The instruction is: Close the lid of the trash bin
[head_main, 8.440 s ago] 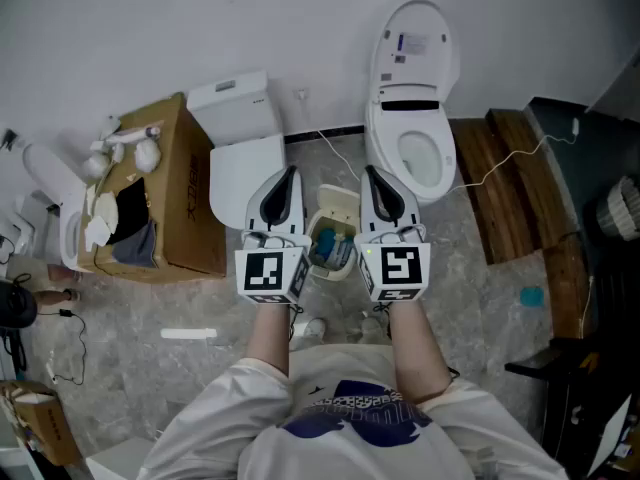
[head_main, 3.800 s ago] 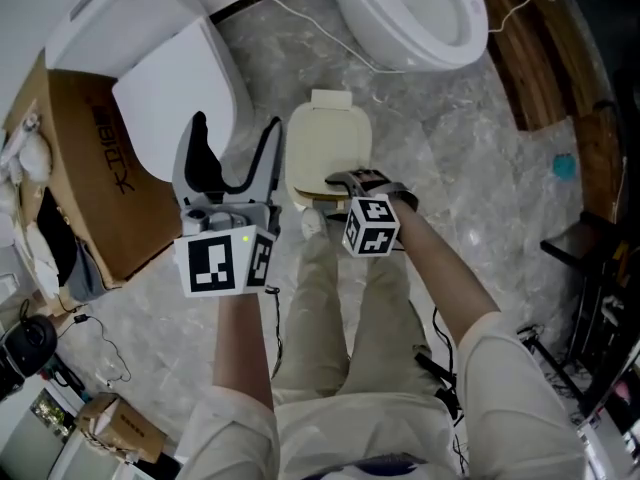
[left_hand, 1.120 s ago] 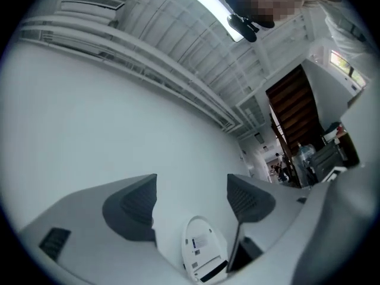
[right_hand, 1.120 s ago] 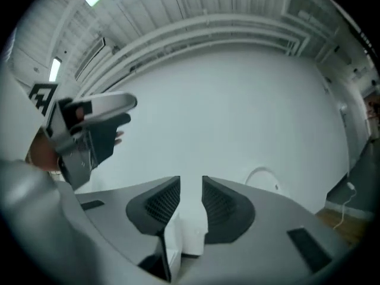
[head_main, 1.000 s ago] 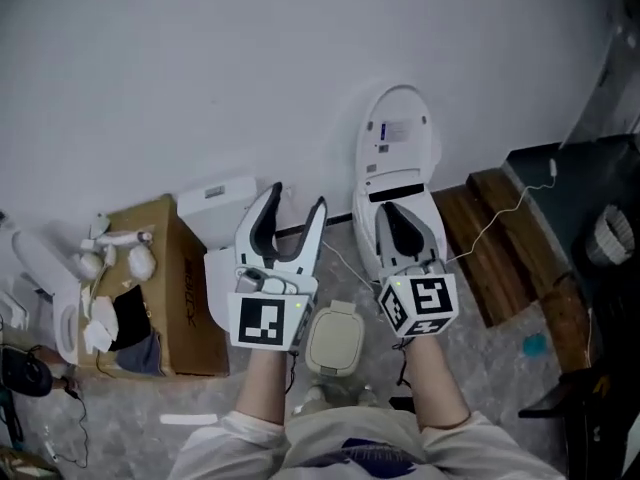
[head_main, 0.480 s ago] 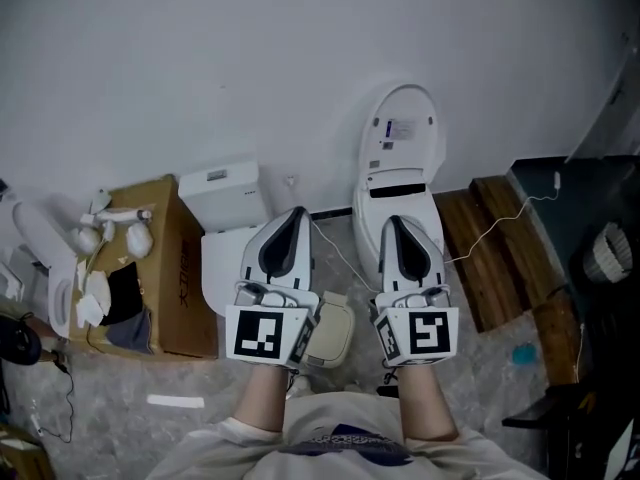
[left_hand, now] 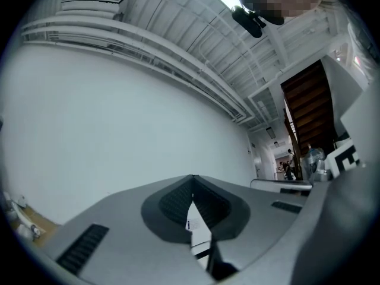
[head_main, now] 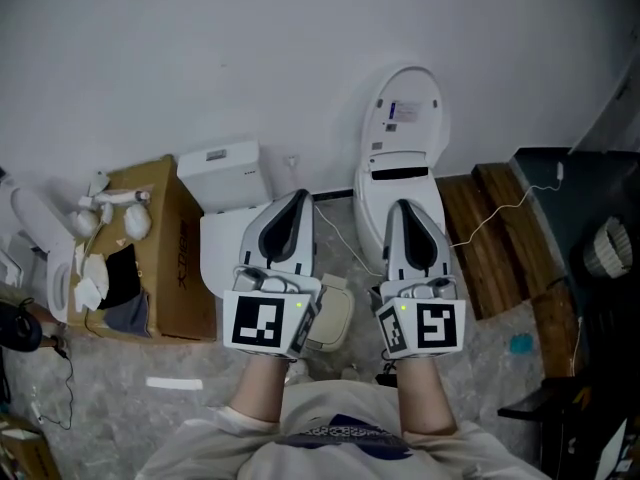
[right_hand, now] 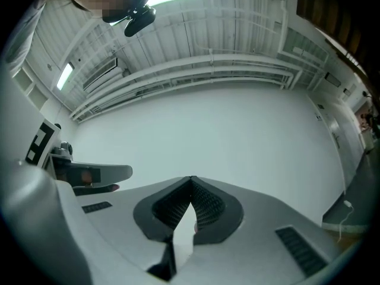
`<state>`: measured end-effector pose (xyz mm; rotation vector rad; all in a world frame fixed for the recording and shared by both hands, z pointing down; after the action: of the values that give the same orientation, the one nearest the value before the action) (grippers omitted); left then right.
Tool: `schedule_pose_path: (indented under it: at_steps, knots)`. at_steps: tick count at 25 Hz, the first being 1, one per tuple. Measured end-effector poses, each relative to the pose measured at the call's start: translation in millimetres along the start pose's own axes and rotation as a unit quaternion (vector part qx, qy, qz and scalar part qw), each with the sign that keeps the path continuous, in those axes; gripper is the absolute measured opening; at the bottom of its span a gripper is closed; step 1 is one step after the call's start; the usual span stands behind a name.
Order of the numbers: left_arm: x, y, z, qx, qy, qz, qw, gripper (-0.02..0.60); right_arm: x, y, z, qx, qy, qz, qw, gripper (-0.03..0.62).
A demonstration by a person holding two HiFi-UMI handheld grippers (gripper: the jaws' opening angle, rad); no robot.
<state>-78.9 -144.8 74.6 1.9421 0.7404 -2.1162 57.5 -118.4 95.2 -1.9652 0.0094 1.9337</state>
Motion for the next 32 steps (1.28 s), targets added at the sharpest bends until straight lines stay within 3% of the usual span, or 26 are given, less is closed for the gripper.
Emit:
schedule_pose_path:
  at_steps: [32]
  knots:
    - [-6.3, -5.7, 17.5, 0.020, -0.002, 0.008, 0.9998, -0.002, 2.0, 2.1, 17.3, 0.015, -0.049, 0.006, 0.999, 0.002]
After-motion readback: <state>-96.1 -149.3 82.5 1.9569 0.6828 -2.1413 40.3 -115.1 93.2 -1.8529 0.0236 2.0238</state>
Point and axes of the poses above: the fingertips, and each gripper's own axes: y forward along the fingers, z to its left, x out of its top, the point moved 2 cm from there along -y, backward along the fingers, and after that the axes turned 6 degrees about x, right-handed, at the moved point
